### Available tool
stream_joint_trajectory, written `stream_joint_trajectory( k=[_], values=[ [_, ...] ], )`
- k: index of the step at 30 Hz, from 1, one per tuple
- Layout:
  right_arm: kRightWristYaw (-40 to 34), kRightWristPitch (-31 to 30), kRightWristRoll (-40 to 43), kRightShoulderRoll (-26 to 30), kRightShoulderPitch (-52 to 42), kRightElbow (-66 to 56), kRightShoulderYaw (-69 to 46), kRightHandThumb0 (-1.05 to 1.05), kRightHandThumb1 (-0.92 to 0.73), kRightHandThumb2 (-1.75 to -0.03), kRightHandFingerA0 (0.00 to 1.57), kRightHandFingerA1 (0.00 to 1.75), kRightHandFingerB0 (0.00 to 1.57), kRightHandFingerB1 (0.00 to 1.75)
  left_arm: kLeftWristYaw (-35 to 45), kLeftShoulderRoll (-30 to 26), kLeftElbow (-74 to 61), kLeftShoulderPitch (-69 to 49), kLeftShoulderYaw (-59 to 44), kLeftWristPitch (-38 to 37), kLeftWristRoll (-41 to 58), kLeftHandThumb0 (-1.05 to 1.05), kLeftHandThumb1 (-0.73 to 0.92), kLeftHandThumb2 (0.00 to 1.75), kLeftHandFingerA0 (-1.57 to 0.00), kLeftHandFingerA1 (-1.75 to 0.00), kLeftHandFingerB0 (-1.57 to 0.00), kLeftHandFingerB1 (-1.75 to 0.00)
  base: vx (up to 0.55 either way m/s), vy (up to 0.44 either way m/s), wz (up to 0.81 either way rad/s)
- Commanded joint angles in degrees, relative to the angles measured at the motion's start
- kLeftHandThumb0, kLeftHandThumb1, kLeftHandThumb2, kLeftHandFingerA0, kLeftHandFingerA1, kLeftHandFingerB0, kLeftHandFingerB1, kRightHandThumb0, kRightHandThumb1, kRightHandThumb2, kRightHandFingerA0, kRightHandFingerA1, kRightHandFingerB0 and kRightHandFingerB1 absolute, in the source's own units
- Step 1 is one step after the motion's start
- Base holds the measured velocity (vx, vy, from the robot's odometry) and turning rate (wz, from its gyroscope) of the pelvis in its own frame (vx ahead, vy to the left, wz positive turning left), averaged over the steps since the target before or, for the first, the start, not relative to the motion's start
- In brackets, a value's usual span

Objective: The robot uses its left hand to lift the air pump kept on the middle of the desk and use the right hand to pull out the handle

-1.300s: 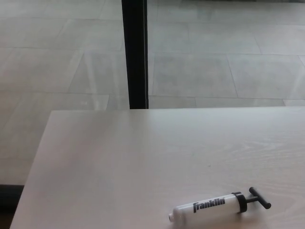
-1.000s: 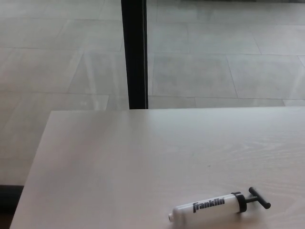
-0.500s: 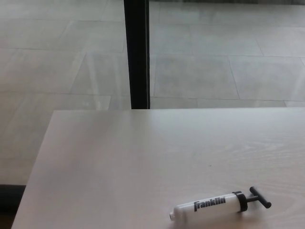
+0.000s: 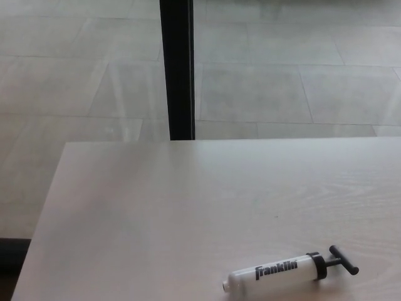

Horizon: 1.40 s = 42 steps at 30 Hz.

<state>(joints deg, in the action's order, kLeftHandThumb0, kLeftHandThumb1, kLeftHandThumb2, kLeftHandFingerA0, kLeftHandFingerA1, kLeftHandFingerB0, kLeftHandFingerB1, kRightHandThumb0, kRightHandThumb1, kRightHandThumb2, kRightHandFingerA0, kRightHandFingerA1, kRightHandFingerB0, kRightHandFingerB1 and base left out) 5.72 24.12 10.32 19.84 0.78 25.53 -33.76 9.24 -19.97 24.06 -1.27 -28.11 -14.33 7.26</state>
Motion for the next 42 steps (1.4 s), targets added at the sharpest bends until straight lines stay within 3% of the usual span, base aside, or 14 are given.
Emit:
stream_joint_trajectory(
  k=[1,2,9,10,13,17,18,21,26,31,34,40,41,42],
  values=[
    [-12.5,-14.14,-3.66,-12.91,5.77,-28.68,11.88,-0.5,-0.7,-0.61,0.64,0.57,0.46,0.42,-9.18,13.7,-38.5,5.49,19.32,13.58,-9.34,-0.51,0.51,0.93,-0.64,-0.74,-0.47,-0.61,0.0,0.0,0.0],
    [-12.34,-15.02,-4.31,-14.12,4.83,-29.15,12.98,-0.55,-0.7,-0.61,0.63,0.6,0.49,0.42,-8.31,15.16,-38.49,4.32,22.57,13.84,-12.21,-0.54,0.67,0.6,-0.66,-0.63,-0.57,-0.51,0.0,0.0,0.0],
    [-11.64,-17.45,-6.08,-16.79,2.2,-30.21,14.94,-0.54,-0.7,-0.61,0.6,0.6,0.49,0.42,-8.55,23.1,-35.37,1.28,35.83,9.91,-21.08,-0.52,0.66,0.6,-0.65,-0.69,-0.6,-0.57,0.0,0.0,0.0],
    [-11.4,-18.09,-5.32,-17.03,2.21,-30.23,15.03,-0.55,-0.55,-0.91,0.55,0.68,0.43,0.55,-8.57,23.55,-35.33,1.66,37.66,10.21,-22.94,-0.5,0.66,0.6,-0.67,-0.69,-0.61,-0.57,0.0,0.0,0.0],
    [-11.42,-18.66,-5.93,-17.45,1.9,-30.67,15.25,-0.56,-0.55,-0.91,0.55,0.68,0.42,0.55,-8.35,23.94,-35.9,1.91,39.58,11.64,-24.09,-0.46,0.66,0.59,-0.66,-0.69,-0.61,-0.57,0.0,0.0,0.0],
    [-11.48,-20.44,-6.62,-17.75,2.52,-30.16,16.11,-0.55,-0.55,-0.91,0.55,0.68,0.43,0.55,-6.59,23.53,-33.16,8.0,47.5,18.51,-34.35,-0.28,0.52,0.77,-0.64,-0.75,-0.62,-0.63,0.0,0.0,0.0],
    [-11.59,-20.82,-6.73,-17.88,2.53,-30.44,16.19,-0.54,-0.69,-0.61,0.59,0.61,0.51,0.41,-6.65,23.6,-32.6,8.43,47.93,18.71,-34.64,-0.25,0.47,0.79,-0.66,-0.77,-0.64,-0.62,0.0,0.0,0.0],
    [-11.77,-21.64,-7.05,-17.99,2.79,-31.13,16.65,-0.58,-0.7,-0.61,0.59,0.63,0.52,0.42,-6.78,22.48,-29.22,11.3,50.28,17.48,-37.61,-0.2,0.36,0.96,-0.69,-0.8,-0.62,-0.72,0.0,0.0,0.0],
    [-12.17,-22.16,-7.37,-18.03,2.91,-31.76,17.05,-0.56,-0.7,-0.61,0.6,0.64,0.55,0.43,-6.57,20.43,-27.01,14.12,52.81,17.54,-40.88,-0.18,0.34,0.96,-0.69,-0.8,-0.62,-0.71,0.0,0.0,0.0],
    [-12.31,-22.81,-7.34,-17.98,2.86,-32.52,17.08,-0.56,-0.7,-0.61,0.62,0.68,0.58,0.44,-5.15,17.87,-27.51,16.26,55.6,21.98,-47.56,-0.45,0.52,0.76,-0.64,-0.76,-0.58,-0.63,0.0,0.0,0.0],
    [-12.22,-22.67,-6.28,-18.26,2.61,-33.09,16.79,-0.55,-0.7,-0.6,0.63,0.66,0.58,0.45,1.03,14.38,-28.36,18.58,61.33,28.05,-61.31,-0.76,0.65,0.59,-0.41,-0.69,-0.38,-0.51,0.0,0.0,0.0],
    [-13.95,-22.31,-5.75,-19.79,3.08,-33.95,16.41,-0.54,-0.69,-0.6,0.65,0.7,0.59,0.46,8.43,13.93,-24.98,22.6,68.99,34.72,-79.84,-0.88,0.74,0.63,-0.17,-0.58,-0.25,-0.44,0.0,0.0,0.0],
    [-14.16,-22.23,-5.97,-19.99,3.16,-34.17,16.54,-0.54,-0.69,-0.61,0.65,0.7,0.59,0.46,9.72,14.04,-24.41,23.15,69.8,35.57,-81.94,-0.9,0.58,0.95,-0.14,-0.58,-0.21,-0.51,0.0,0.0,0.0],
    [-14.2,-22.19,-6.05,-20.02,3.14,-34.3,16.57,-0.54,-0.69,-0.61,0.65,0.7,0.59,0.46,9.95,14.19,-24.18,23.27,70.17,36.04,-82.66,-0.9,0.58,0.95,-0.14,-0.58,-0.21,-0.51,0.0,0.0,0.0]
  ],
)
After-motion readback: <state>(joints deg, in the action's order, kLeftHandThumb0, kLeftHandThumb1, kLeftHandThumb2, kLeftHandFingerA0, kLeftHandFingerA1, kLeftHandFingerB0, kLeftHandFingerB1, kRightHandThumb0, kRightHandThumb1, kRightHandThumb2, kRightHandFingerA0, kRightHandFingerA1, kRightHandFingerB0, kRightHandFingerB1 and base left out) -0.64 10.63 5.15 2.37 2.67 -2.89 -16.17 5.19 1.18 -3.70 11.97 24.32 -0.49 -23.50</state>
